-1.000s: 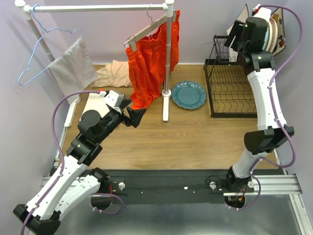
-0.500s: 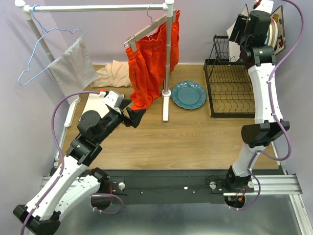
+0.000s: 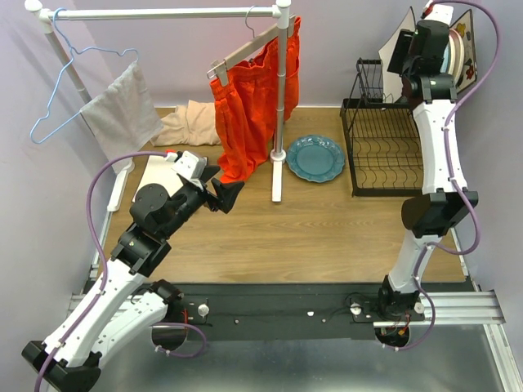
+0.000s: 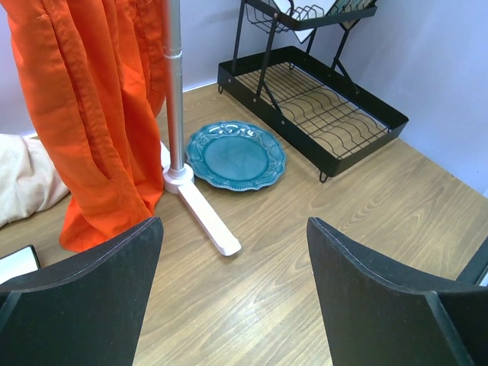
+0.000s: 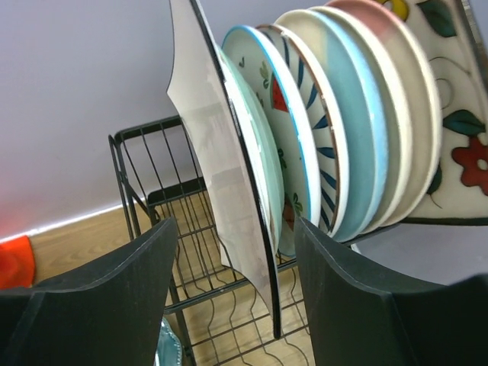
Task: Unload the plates from the dish rack
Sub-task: Unload the plate from the dish rack.
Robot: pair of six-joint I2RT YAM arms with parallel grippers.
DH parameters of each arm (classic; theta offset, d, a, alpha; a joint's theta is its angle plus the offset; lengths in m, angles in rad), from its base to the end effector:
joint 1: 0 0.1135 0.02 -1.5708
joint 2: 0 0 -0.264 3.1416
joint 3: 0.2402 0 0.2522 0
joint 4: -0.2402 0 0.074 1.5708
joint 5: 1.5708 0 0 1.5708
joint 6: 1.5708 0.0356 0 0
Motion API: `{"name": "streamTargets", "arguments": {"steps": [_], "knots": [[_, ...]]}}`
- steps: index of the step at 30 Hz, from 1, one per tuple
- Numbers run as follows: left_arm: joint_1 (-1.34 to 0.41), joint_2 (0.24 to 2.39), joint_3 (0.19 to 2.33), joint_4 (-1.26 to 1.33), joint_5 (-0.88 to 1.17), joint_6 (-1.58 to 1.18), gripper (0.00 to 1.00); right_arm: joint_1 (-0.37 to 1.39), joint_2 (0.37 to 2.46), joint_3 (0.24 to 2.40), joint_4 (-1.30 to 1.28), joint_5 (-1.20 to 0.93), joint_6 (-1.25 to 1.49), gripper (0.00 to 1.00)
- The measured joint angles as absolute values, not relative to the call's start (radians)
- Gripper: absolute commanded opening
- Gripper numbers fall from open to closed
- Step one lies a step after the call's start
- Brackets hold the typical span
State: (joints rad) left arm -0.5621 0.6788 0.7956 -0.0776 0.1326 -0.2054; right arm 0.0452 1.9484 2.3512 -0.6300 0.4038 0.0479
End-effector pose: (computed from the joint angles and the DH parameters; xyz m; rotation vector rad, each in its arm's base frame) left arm 0.1329 -0.0893 0.3717 0.3856 1.5271 -0.7086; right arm 0.4234 0.0051 0.4861 0.2898 1.7654 -0.2957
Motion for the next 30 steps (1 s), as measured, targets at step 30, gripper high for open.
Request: {"name": "streamTargets", "arguments": {"steps": [30], "knots": [[-0.551,0.686,0.796,-0.078,0.133,-0.205,0.86,0.037,2.041,2.4,-0.596,0.345,-0.047,0.51]]}}
